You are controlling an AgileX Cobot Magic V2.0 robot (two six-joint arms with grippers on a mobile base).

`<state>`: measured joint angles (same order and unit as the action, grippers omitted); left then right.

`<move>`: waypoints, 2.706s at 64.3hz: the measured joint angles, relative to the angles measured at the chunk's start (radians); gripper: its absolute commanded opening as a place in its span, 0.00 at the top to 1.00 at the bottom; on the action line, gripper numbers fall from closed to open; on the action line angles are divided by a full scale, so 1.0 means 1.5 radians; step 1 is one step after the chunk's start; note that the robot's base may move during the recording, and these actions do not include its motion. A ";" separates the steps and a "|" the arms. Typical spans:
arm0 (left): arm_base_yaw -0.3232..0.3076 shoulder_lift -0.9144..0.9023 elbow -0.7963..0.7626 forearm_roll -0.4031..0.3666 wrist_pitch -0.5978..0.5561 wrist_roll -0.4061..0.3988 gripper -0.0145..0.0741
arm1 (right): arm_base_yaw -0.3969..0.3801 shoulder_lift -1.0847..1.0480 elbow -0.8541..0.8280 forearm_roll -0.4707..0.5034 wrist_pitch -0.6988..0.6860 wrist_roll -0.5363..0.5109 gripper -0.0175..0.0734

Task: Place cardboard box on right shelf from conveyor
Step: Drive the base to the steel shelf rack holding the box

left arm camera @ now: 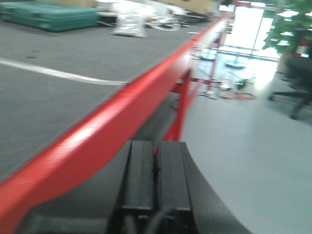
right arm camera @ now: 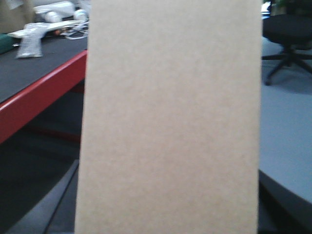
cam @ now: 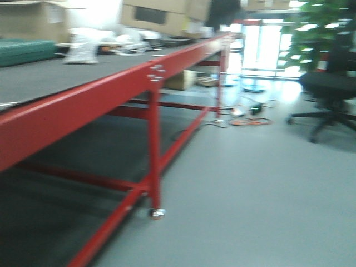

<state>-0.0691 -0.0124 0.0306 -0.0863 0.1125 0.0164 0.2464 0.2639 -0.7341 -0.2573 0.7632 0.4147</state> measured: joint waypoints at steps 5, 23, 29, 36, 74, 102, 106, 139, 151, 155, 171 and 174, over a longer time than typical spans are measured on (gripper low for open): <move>0.000 0.000 0.000 0.000 0.000 0.000 0.97 | 0.000 0.000 0.000 0.000 0.000 0.000 0.63; 0.000 0.000 0.000 0.000 0.000 0.000 0.97 | 0.000 0.000 0.000 0.000 0.000 0.000 0.63; 0.000 0.000 0.000 0.000 0.000 0.000 0.97 | 0.000 0.000 0.000 0.000 0.000 0.000 0.63; 0.000 0.000 0.000 0.000 0.000 0.000 0.97 | 0.000 0.000 0.000 0.000 0.000 0.000 0.63; 0.000 0.000 0.000 0.000 0.000 0.000 0.97 | 0.000 0.000 0.000 0.000 0.001 0.000 0.63; 0.000 0.000 0.000 0.000 0.000 0.000 0.97 | -0.001 -0.001 0.000 0.000 0.001 0.000 0.63; 0.000 0.000 0.000 0.000 0.000 0.000 0.97 | -0.001 -0.001 0.000 0.000 0.001 0.000 0.63; 0.000 0.000 0.000 0.000 0.000 0.000 0.97 | -0.001 -0.001 0.000 0.000 0.001 0.000 0.63; 0.000 0.000 0.000 0.000 0.000 0.000 0.97 | -0.001 -0.001 0.000 0.000 0.001 0.000 0.63; 0.000 0.000 0.000 0.000 0.000 0.000 0.97 | -0.001 -0.001 0.000 0.000 0.001 0.000 0.63; 0.000 0.000 0.000 0.000 0.000 0.000 0.97 | -0.001 -0.001 0.000 0.000 0.001 0.000 0.63; 0.000 0.000 0.000 0.000 0.000 0.000 0.97 | -0.001 -0.001 0.000 0.000 0.001 0.000 0.63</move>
<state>-0.0691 -0.0124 0.0306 -0.0863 0.1125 0.0164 0.2447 0.2622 -0.7341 -0.2573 0.7653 0.4147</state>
